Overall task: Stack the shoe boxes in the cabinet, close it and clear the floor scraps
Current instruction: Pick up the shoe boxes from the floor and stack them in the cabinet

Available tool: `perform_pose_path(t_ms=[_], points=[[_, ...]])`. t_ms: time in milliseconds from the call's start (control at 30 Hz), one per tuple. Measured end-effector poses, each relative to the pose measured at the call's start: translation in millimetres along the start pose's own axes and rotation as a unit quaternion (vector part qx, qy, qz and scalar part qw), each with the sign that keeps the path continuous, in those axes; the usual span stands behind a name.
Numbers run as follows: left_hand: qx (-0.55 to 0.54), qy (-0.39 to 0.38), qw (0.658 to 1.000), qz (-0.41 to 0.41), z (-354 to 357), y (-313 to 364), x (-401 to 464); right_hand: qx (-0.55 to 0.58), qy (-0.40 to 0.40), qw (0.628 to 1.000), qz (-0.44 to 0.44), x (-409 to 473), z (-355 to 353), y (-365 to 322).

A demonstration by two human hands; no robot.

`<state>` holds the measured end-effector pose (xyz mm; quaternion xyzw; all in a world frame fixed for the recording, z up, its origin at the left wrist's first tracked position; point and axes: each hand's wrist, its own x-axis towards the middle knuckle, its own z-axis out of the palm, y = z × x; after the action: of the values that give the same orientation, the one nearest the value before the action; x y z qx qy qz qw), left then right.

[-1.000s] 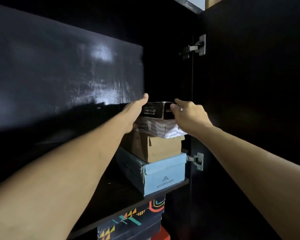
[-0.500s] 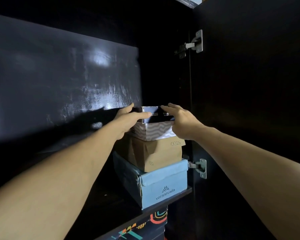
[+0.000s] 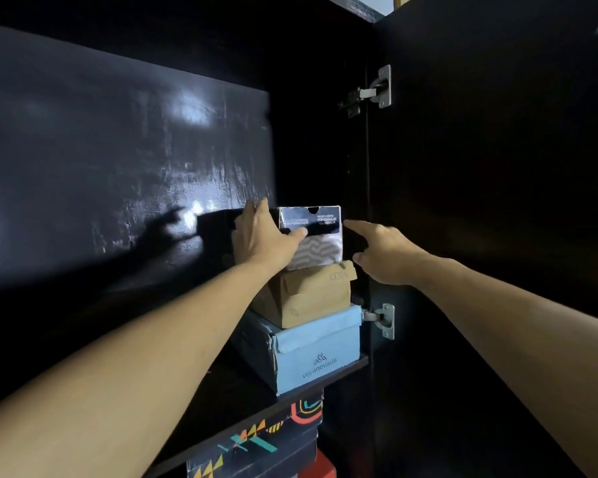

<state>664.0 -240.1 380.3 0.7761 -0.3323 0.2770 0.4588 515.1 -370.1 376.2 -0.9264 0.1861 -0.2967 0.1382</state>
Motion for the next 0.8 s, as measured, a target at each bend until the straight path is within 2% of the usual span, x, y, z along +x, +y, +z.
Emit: perform_pose_path(t_ms=[133,233,333,400,567,667,800], points=[[0.033,0.073,0.991,0.111,0,23,-35,-0.041,-0.01,0.998,0.053,-46,-23,13],[0.002,0.04,0.987,0.153,1,51,-70,-0.04,-0.035,0.994,0.096,-96,-46,25],[-0.022,-0.077,0.986,0.145,8,81,-108,-0.062,-0.043,0.987,0.14,-151,-69,39],[-0.05,-0.178,0.973,0.141,13,96,-134,-0.076,-0.05,0.981,0.17,-187,-82,47],[-0.055,-0.426,0.888,0.162,24,132,-211,-0.109,-0.053,0.963,0.241,-277,-105,73],[-0.055,-0.515,0.837,0.176,31,154,-263,-0.113,-0.057,0.95,0.285,-334,-112,94],[-0.051,-0.59,0.781,0.199,46,176,-332,-0.117,-0.074,0.927,0.347,-403,-111,124]])
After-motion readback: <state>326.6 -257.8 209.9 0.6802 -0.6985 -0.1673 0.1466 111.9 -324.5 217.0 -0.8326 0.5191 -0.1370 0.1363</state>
